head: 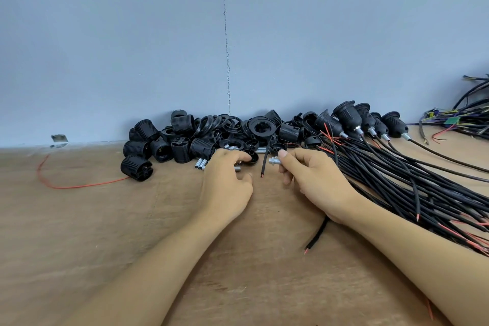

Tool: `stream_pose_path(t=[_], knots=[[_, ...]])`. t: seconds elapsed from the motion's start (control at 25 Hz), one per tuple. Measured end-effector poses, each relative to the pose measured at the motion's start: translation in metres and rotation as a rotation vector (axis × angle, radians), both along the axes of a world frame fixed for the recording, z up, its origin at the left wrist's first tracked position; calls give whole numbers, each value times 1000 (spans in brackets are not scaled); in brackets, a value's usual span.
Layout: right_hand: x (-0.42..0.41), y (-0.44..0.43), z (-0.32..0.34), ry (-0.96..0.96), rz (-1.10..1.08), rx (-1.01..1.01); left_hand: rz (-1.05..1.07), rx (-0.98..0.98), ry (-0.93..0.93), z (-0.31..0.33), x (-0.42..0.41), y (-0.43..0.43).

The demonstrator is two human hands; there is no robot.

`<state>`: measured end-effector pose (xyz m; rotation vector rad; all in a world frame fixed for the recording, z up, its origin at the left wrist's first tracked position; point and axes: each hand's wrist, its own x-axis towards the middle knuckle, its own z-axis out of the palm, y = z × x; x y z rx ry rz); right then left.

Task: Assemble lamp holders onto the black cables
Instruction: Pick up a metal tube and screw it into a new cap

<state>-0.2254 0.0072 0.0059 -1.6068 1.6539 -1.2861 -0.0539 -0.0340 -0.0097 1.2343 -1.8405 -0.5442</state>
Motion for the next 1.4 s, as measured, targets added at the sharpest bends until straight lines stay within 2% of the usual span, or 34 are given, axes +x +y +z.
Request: stream_pose_path(t=[0.08, 0.2, 0.32, 0.52, 0.6, 0.68, 0.8, 0.88, 0.96, 1.12, 1.4], knots=[[0, -2, -2, 34, -77, -24, -7, -80, -131, 1, 0, -5], [-1, -3, -3, 18, -61, -8, -4, -202, -312, 3, -1, -7], [-2, -2, -3, -19, -34, 0, -8, -285, -358, 6, -1, -9], [-3, -3, -4, -32, -25, 3, -2, -299, -359, 6, 0, -17], [-5, -4, -5, -61, -24, -3, 12, -322, -238, 7, -3, -14], [-7, -5, -5, -161, 17, -16, 47, -232, 63, 11, -7, -8], [-11, -6, -6, -282, 73, -48, -76, 102, 490, 13, -13, 3], [-12, -5, -6, -321, 89, -63, -167, 294, 632, 10, -13, 9], [-12, -4, -6, -324, 87, -65, -193, 385, 707, 7, -11, 10], [-9, -3, -6, -307, 57, -78, -207, 420, 764, 6, -9, 8], [-9, 0, -5, -235, 34, -58, -282, 440, 756, 8, -8, 11]])
